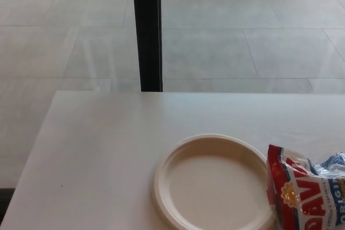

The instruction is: The robot uses its right hand to pick up a bag of sunflower seeds kept in the middle of the desk and tilts it over a plate kept next to it to pour out a few seeds and then puts the bag of seeds back on the desk

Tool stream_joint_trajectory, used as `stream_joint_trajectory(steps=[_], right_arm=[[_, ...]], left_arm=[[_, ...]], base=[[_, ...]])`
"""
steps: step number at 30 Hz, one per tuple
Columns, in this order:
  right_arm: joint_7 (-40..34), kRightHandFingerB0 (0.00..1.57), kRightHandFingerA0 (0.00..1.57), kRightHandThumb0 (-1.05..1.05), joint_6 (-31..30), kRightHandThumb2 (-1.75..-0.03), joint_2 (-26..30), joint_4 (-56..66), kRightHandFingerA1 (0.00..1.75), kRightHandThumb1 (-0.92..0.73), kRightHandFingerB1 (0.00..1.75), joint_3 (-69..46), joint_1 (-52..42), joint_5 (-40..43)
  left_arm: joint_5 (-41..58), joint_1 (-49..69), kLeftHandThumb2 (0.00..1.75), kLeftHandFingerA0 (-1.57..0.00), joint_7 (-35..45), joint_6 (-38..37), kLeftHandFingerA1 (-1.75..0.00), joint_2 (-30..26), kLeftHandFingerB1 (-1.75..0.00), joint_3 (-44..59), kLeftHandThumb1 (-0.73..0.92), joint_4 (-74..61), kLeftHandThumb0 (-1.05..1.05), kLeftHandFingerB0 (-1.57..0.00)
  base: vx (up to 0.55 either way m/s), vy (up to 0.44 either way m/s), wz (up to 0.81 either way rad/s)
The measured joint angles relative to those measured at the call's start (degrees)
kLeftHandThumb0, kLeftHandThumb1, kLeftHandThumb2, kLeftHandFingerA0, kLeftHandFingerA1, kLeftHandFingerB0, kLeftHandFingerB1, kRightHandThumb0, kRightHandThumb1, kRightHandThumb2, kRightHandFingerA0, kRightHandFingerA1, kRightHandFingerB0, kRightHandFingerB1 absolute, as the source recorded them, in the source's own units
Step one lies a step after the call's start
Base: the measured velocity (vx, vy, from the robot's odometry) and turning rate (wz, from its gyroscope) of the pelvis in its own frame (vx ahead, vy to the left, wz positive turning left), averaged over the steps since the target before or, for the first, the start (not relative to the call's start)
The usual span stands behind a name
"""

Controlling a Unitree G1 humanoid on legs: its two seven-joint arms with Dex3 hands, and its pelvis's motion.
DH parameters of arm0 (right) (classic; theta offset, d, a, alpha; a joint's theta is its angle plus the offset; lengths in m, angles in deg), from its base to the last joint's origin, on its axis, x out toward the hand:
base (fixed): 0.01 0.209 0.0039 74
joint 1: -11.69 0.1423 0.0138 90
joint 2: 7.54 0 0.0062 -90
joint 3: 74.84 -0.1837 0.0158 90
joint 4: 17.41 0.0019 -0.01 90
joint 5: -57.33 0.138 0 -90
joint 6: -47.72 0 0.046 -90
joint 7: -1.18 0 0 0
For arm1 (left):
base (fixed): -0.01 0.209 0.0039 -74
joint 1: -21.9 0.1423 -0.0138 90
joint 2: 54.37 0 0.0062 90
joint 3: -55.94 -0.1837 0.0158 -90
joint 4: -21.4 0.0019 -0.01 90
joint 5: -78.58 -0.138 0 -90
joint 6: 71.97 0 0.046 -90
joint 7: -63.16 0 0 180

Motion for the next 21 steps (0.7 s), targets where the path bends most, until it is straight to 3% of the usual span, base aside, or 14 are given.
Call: stream_joint_trajectory(steps=[1, 2, 6, 7, 8, 12, 14, 17, 21], right_arm=[[0.13, 0.02, 0.0, -1.0, 0.05, -0.99, 0.19, 1.47, 0.0, -0.59, 0.29, -0.29, 0.29, 0.22], [0.35, 0.0, 0.0, -1.03, 0.17, -0.99, 0.49, 4.06, 0.0, -0.6, 0.13, -0.77, 0.71, 0.62], [0.67, 0.0, 0.0, -1.04, 0.33, -0.96, 0.82, 12.21, 0.0, -0.62, 0.07, -0.94, 1.42, 1.05], [0.73, 0.0, 0.0, -1.03, 0.32, -0.95, 0.85, 13.82, 0.0, -0.61, 0.03, -0.87, 1.44, 1.06], [0.83, 0.0, 0.0, -1.01, 0.31, -0.93, 0.86, 15.93, 0.0, -0.6, 0.01, -0.74, 1.46, 1.05], [1.37, 0.0, 0.0, -0.97, 0.26, -0.94, 0.88, 23.92, 0.07, -0.58, 0.0, 0.19, 1.47, 0.87], [1.65, 0.0, 0.0, -0.91, 0.26, -0.89, 1.04, 27.85, 0.1, -0.53, 0.0, 1.29, 1.45, 0.52], [2.41, 0.0, 0.0, -0.9, 0.28, -0.9, 2.0, 33.67, 0.12, -0.51, 0.0, 3.87, 1.42, -0.77], [3.55, 0.0, 0.0, -0.85, 0.48, -0.84, 4.86, 39.83, 0.12, -0.47, 0.0, 8.85, 1.4, -3.82]], left_arm=[[0.01, -0.02, 0.69, -0.31, 0.09, 0.0, -0.63, 0.0, -0.55, 0.06, 0.67, 0.01, -0.53, -0.29], [0.02, -0.09, 0.72, -0.35, 0.18, 0.0, -0.69, 0.0, -0.57, 0.09, 0.68, 0.03, -0.49, -0.29], [0.02, -0.18, 0.72, -0.29, 0.59, -0.11, -0.65, 0.02, -0.56, 0.09, 0.69, 0.01, -0.49, -0.27], [0.02, -0.21, 0.72, -0.35, 0.61, -0.11, -0.68, 0.03, -0.56, 0.09, 0.69, 0.02, -0.47, -0.28], [0.02, -0.22, 0.73, -0.45, 0.63, -0.11, -0.85, 0.05, -0.57, 0.09, 0.67, 0.01, -0.46, -0.25], [-0.01, -0.3, 0.71, -0.34, 0.77, -0.11, -0.68, 0.13, -0.56, 0.09, 0.68, 0.03, -0.5, -0.27], [0.0, -0.36, 0.7, -0.33, 0.79, -0.11, -0.68, 0.15, -0.56, 0.11, 0.69, 0.03, -0.53, -0.28], [0.03, -0.42, 0.7, -0.45, 1.09, -0.11, -0.79, 0.15, -0.58, 0.2, 0.66, -0.01, -0.54, -0.31], [0.07, -0.43, 0.71, -0.36, 1.23, -0.11, -0.7, 0.17, -0.56, 0.29, 0.66, -0.11, -0.5, -0.28]], base=[[0.0, 0.0, 0.0], [0.0, 0.0, 0.0], [0.0, 0.0, 0.0], [0.0, 0.0, 0.0], [0.0, 0.0, 0.0], [0.0, 0.0, 0.0], [0.0, 0.0, 0.0], [0.0, 0.0, 0.0], [0.0, 0.0, 0.0]])
